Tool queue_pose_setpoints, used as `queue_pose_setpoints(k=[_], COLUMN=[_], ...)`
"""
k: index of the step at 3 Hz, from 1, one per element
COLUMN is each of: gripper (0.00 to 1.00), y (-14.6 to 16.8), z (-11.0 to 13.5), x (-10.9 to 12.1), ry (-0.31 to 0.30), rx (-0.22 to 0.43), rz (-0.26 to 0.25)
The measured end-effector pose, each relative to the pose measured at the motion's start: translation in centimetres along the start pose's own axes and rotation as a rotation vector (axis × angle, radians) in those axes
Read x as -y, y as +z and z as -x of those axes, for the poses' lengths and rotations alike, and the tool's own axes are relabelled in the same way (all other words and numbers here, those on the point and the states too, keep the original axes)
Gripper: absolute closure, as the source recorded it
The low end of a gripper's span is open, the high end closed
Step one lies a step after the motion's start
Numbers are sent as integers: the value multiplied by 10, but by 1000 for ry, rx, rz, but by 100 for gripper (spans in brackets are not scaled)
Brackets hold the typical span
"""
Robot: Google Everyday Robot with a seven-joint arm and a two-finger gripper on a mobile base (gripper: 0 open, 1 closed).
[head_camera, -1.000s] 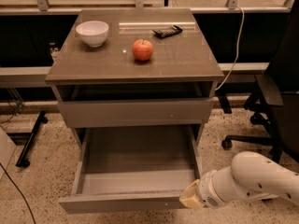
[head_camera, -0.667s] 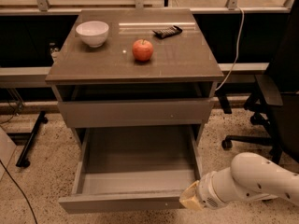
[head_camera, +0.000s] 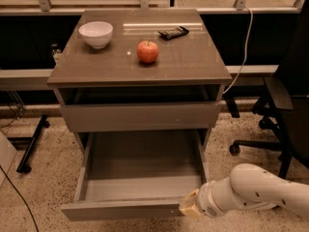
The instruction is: Close middle drawer
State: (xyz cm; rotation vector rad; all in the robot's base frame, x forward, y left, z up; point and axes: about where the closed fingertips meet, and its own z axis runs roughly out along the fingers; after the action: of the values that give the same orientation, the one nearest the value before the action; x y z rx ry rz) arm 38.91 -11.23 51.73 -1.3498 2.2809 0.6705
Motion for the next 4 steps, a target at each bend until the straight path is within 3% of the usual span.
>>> queue_pose_setpoints(k=[1, 2, 4], gripper=[100, 100, 100], y=[18, 36, 70], z=[-4, -9, -18], x=[5, 16, 41], ry=[-22, -17, 19], rx=[25, 23, 91], rz=[6, 0, 14])
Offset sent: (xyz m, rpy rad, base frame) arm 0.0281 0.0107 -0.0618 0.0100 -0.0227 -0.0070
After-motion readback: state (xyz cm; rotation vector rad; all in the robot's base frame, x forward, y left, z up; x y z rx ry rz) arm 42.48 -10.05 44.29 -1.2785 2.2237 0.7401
